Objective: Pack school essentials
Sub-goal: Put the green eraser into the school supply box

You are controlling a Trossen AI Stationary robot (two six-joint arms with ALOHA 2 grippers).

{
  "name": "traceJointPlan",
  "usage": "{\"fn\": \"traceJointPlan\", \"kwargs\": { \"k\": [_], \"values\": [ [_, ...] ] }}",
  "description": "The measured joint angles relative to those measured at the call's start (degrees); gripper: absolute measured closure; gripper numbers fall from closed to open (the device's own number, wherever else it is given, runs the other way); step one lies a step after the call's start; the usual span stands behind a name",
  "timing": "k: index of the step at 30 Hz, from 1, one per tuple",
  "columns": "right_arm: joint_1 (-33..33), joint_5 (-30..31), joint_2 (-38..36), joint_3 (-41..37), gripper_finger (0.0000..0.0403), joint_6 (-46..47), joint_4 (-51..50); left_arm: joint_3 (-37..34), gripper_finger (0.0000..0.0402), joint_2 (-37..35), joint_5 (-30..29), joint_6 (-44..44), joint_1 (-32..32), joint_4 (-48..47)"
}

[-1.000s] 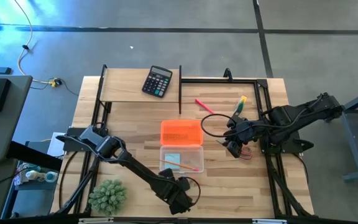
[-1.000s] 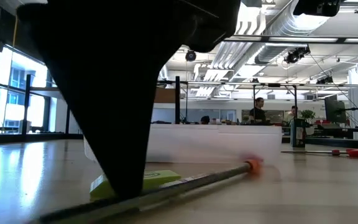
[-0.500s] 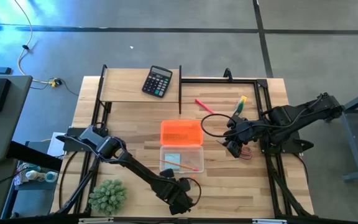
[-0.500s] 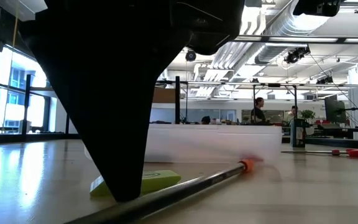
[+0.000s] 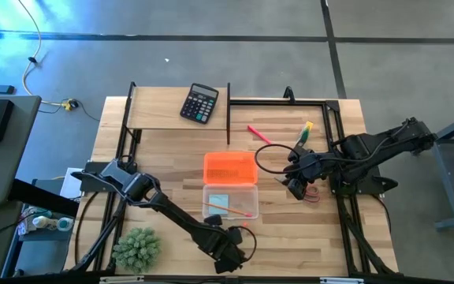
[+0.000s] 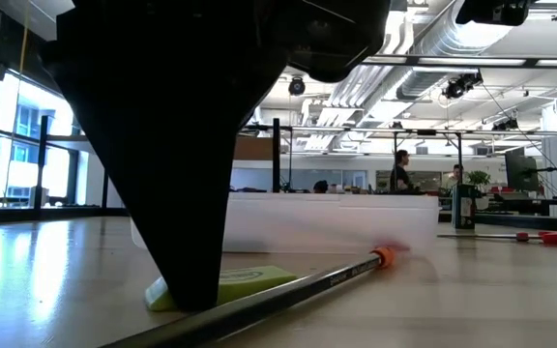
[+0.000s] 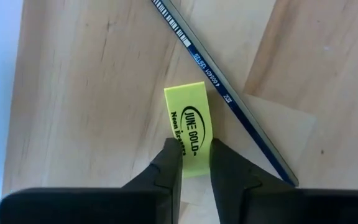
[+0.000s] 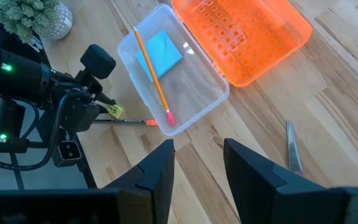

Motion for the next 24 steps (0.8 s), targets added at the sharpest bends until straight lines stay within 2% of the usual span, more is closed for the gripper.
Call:
{"fn": "traceJointPlan", "kwargs": {
  "k": [12,24],
  "values": [
    [0.0,0.0,0.0,0.0,0.0274,0.0,0.0,0.6,0.0359,0.0,0.0,0.6,-0.1,-0.6],
    [0.0,0.0,0.0,0.0,0.0274,-0.1,0.0,9.8,0.0359,1.3,-4.9,1.4,-0.6,-9.8]
  ]
}}
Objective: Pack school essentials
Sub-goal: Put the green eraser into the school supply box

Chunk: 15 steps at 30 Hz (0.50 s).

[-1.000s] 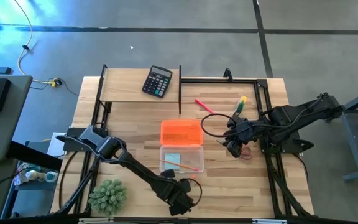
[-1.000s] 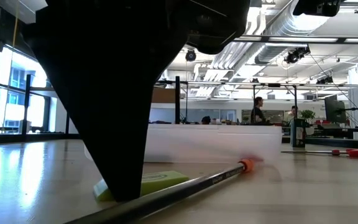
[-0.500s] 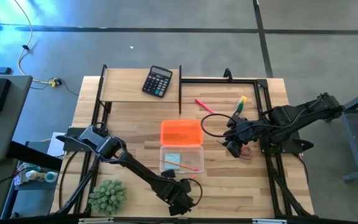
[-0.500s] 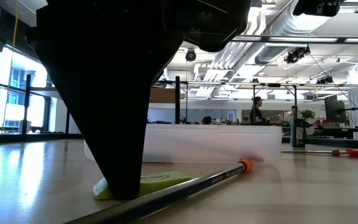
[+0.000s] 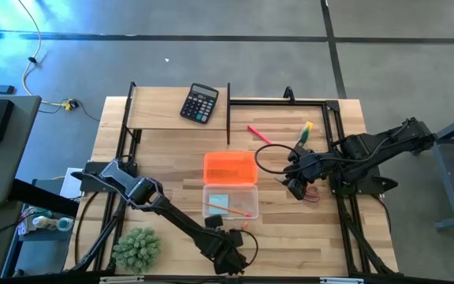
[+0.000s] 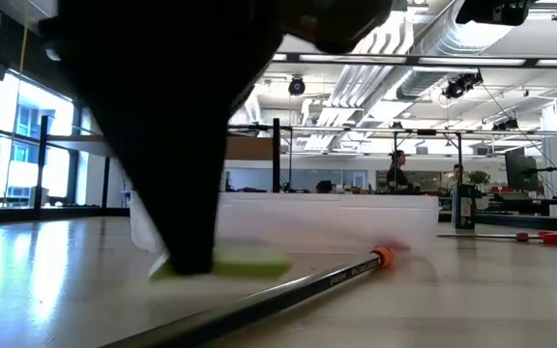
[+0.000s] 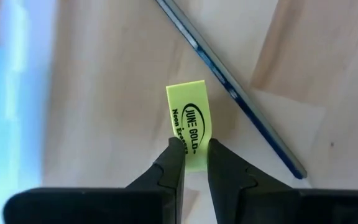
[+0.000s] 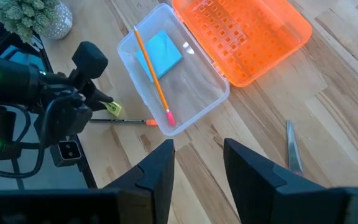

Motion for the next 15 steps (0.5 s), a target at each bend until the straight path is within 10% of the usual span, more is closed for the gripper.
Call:
{"fn": "traceJointPlan", "kwargs": {
  "k": [15],
  "values": [
    [0.0,0.0,0.0,0.0,0.0274,0.1,0.5,9.6,0.0359,-0.4,-4.9,6.0,1.6,-12.1]
  ]
}}
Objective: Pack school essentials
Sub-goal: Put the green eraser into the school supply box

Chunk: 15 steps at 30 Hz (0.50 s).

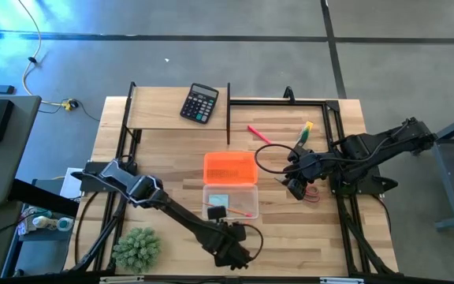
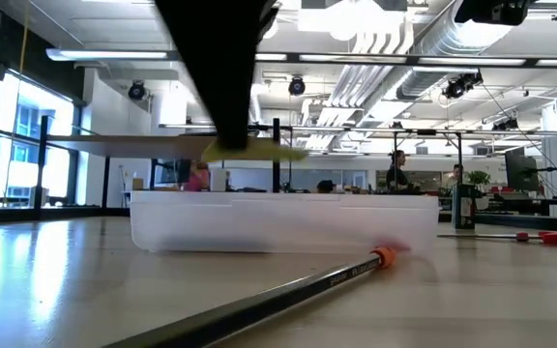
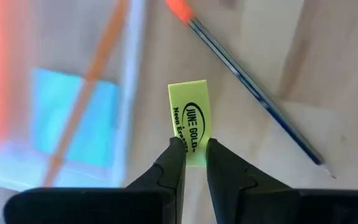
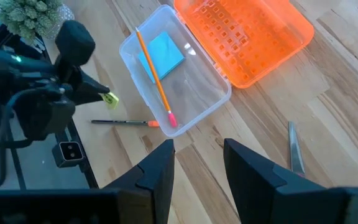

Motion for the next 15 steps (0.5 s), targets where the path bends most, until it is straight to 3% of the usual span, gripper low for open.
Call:
{"fn": "traceJointPlan", "kwargs": {
  "k": [10,15],
  "values": [
    [0.0,-0.3,0.0,0.0,0.0274,1.3,0.0,2.6,0.0358,-0.1,-2.1,14.8,6.6,-4.9],
    [0.0,-0.2,0.0,0.0,0.0274,1.3,0.0,2.6,0.0358,-0.1,1.0,23.5,10.7,-5.2]
  ]
}}
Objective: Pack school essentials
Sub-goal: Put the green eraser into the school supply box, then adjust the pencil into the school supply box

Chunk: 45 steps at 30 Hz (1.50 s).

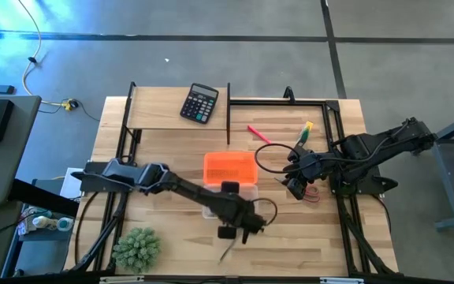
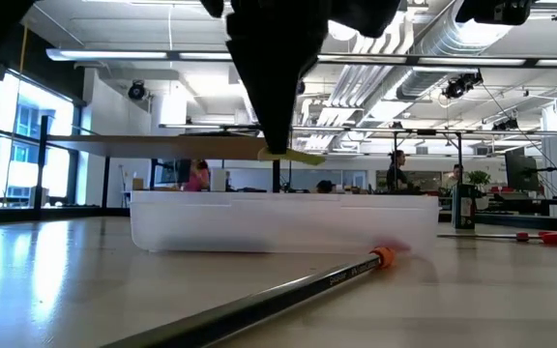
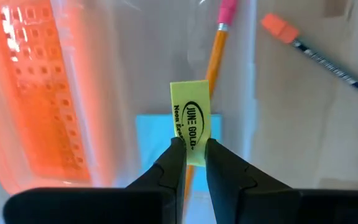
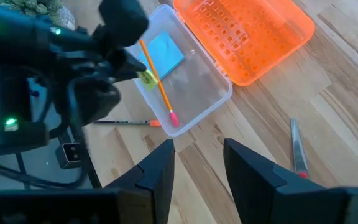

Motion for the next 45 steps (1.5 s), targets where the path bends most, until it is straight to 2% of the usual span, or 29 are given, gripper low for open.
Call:
{"fn": "traceJointPlan", "kwargs": {
  "k": [9,15,24,30,36,39,45],
  "values": [
    [0.0,0.1,0.0,0.0,0.0274,2.8,-0.1,0.0,0.0358,0.0,10.2,13.8,6.3,0.0],
    [0.0,0.5,0.0,0.0,0.0274,4.2,-0.2,0.0,0.0358,0.0,11.1,17.4,8.3,0.0],
    [0.0,3.0,0.0,0.0,0.0274,5.1,-0.3,0.0,0.0351,0.0,11.2,17.3,10.7,-0.3],
    [0.0,4.3,0.0,0.0,0.0274,5.7,-0.3,0.0,0.0307,0.0,11.4,17.0,12.2,-3.0],
    [0.0,4.4,0.0,0.0,0.0274,4.4,-0.8,-0.1,0.0268,-0.6,17.2,14.8,12.7,-3.2],
    [0.0,4.4,0.0,0.0,0.0274,4.1,-1.7,-0.1,0.0266,-2.7,19.2,13.4,12.4,-3.3],
    [0.0,4.4,0.0,0.0,0.0274,3.5,-3.0,-0.1,0.0275,-8.1,18.7,13.0,10.5,-3.3]
  ]
}}
